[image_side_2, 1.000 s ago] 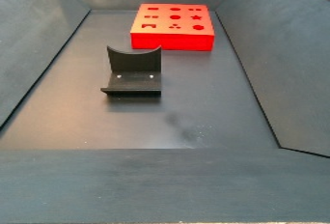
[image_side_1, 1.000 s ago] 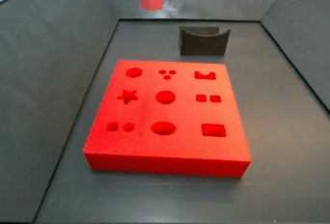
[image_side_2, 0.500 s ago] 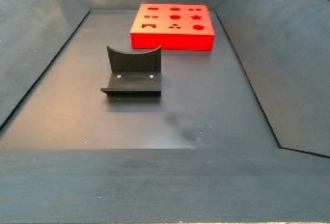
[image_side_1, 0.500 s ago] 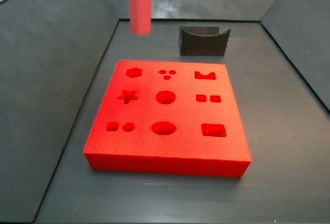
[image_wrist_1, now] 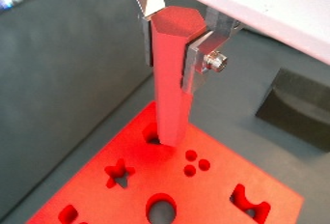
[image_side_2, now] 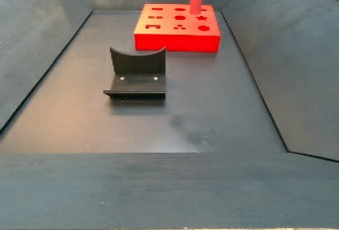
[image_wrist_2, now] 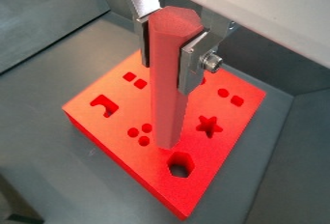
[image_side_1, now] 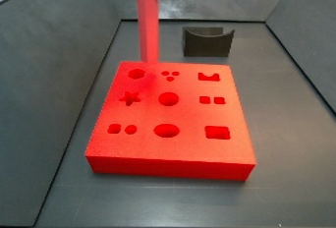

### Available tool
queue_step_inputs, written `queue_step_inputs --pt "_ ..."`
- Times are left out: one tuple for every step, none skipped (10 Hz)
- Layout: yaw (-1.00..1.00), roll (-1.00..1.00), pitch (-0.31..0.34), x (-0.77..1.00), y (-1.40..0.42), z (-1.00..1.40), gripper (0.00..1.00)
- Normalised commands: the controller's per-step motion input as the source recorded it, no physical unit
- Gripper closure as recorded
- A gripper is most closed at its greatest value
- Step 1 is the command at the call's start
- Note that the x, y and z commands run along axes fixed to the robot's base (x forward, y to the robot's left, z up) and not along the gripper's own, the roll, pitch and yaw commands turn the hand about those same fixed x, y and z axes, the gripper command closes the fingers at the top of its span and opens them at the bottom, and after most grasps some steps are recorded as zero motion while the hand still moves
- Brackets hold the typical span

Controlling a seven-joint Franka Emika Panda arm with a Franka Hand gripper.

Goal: Pick up the hexagon object. Move up. Move to above the board. Insert the hexagon object.
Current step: Insert the hexagon object.

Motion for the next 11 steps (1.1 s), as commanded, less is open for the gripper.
queue_step_inputs --pt "0.05 0.04 -0.139 -0.2 0.0 -0.5 1.0" --pt "0.11 0.08 -0.123 -0.23 0.0 -0.43 1.0" --pt "0.11 0.08 -0.097 -0.25 0.0 -0.33 1.0" --pt "0.07 0.03 -0.057 -0.24 0.0 -0.16 1.0" --pt "0.06 0.0 -0.06 -0.23 0.0 -0.03 1.0" --pt "0.07 0.0 -0.051 -0.23 0.05 0.0 1.0" --pt "0.06 0.0 -0.059 -0.22 0.12 0.0 1.0" --pt "0.06 -0.01 -0.064 -0.18 0.09 0.0 1.0" --pt "0.06 -0.02 -0.063 -0.02 0.0 -0.12 1.0" --pt "0.05 -0.06 -0.079 0.0 0.0 -0.2 1.0" --pt "0.0 -0.1 -0.08 0.13 -0.05 -0.21 1.0"
